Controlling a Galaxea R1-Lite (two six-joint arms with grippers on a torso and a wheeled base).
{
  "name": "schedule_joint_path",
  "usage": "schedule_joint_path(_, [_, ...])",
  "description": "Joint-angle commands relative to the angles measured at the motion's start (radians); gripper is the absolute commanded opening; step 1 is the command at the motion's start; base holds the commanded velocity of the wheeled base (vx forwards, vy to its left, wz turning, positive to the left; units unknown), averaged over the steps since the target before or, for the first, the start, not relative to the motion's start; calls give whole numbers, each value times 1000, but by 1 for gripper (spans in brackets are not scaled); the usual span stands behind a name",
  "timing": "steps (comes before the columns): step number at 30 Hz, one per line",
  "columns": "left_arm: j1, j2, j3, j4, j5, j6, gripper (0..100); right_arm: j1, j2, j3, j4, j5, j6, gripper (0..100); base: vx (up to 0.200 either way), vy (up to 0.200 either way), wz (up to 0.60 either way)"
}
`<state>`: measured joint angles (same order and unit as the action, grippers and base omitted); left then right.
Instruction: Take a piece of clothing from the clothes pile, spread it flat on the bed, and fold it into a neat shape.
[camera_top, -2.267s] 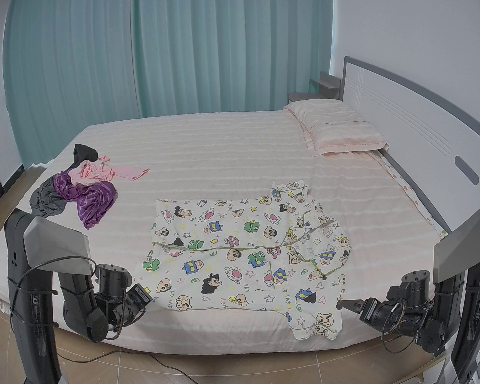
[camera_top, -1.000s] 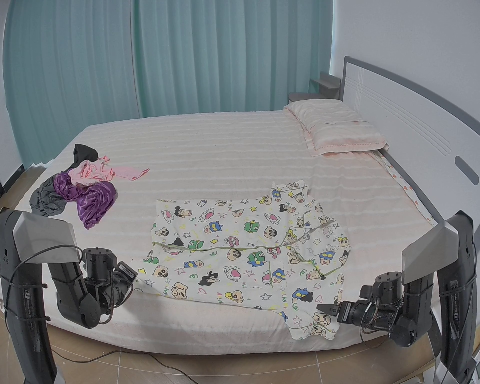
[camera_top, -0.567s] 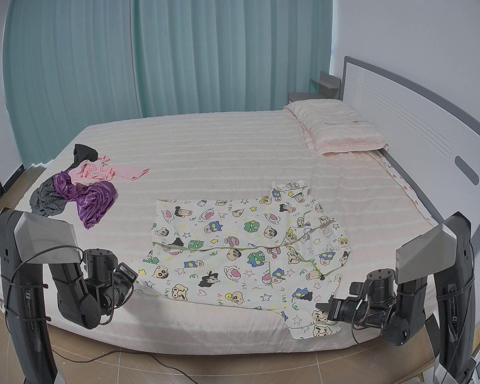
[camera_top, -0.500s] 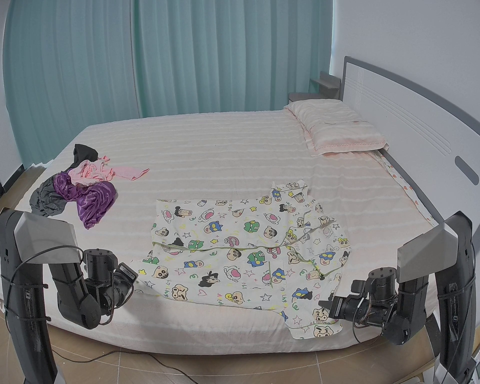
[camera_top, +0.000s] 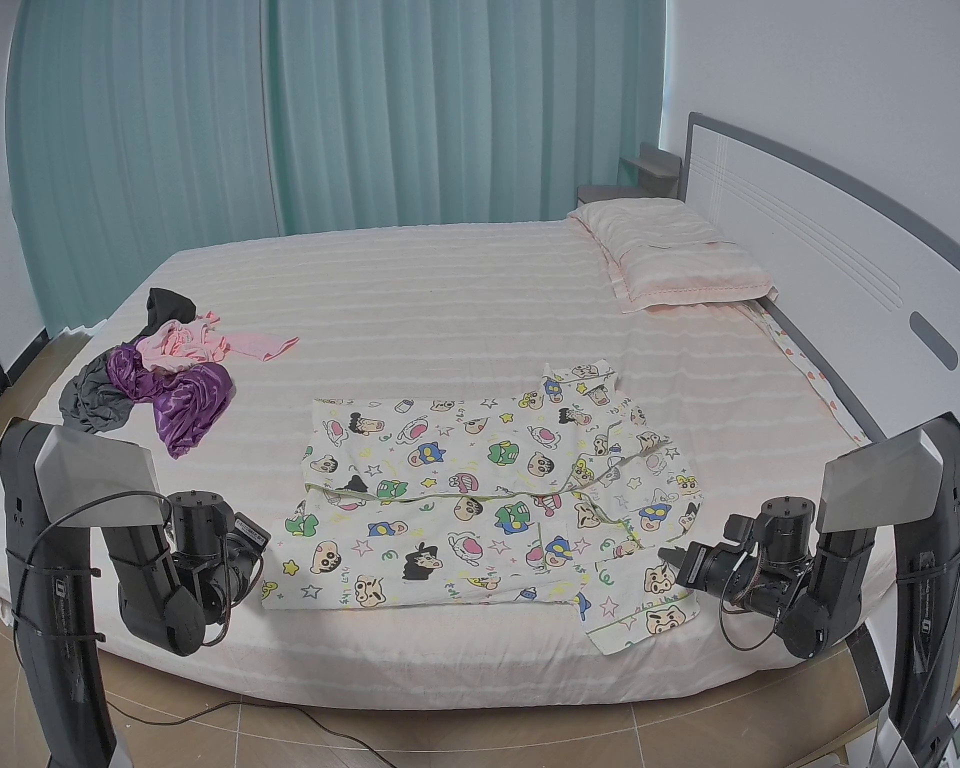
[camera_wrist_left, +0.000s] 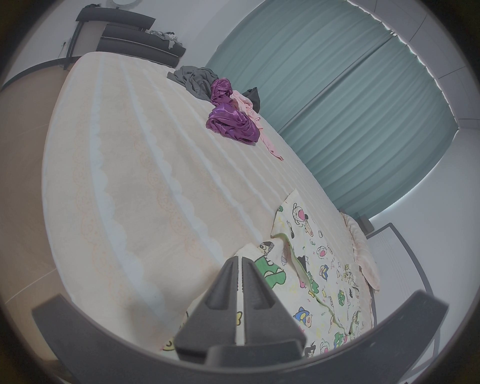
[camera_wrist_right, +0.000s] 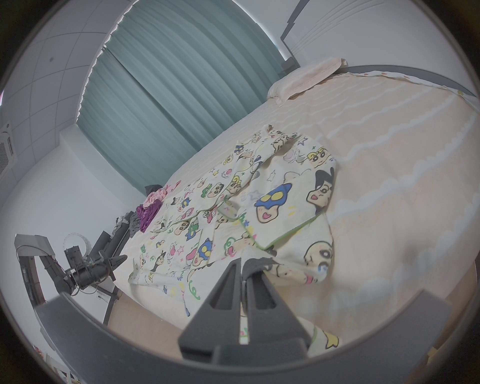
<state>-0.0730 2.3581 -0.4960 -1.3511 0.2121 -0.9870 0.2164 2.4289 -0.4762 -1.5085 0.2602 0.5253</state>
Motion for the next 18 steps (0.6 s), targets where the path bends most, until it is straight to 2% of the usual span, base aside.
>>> schedule_joint_path(1, [-2, 26, -4, -2, 1, 1, 0, -22, 48, -33, 10, 4, -1, 0, 0, 0, 0])
schedule_joint_path(5, [-5, 30, -4, -2, 1, 1, 0, -37, 65, -33, 10, 10, -2, 0, 0, 0, 0])
schedule_joint_path(6, [-5, 32, -4, -2, 1, 1, 0, -37, 65, -33, 10, 11, -2, 100, 0, 0, 0])
schedule_joint_path(12, [-10, 30, 14, -2, -5, 1, 0, -74, 41, -4, 8, 17, -4, 100, 0, 0, 0])
schedule_joint_path(15, [-11, 29, 19, -2, -10, 7, 0, -100, 21, 60, 8, 79, -10, 100, 0, 0, 0])
schedule_joint_path(18, [-13, 29, 20, -2, -10, 7, 0, -123, 18, 120, -2, 119, -59, 100, 0, 0, 0])
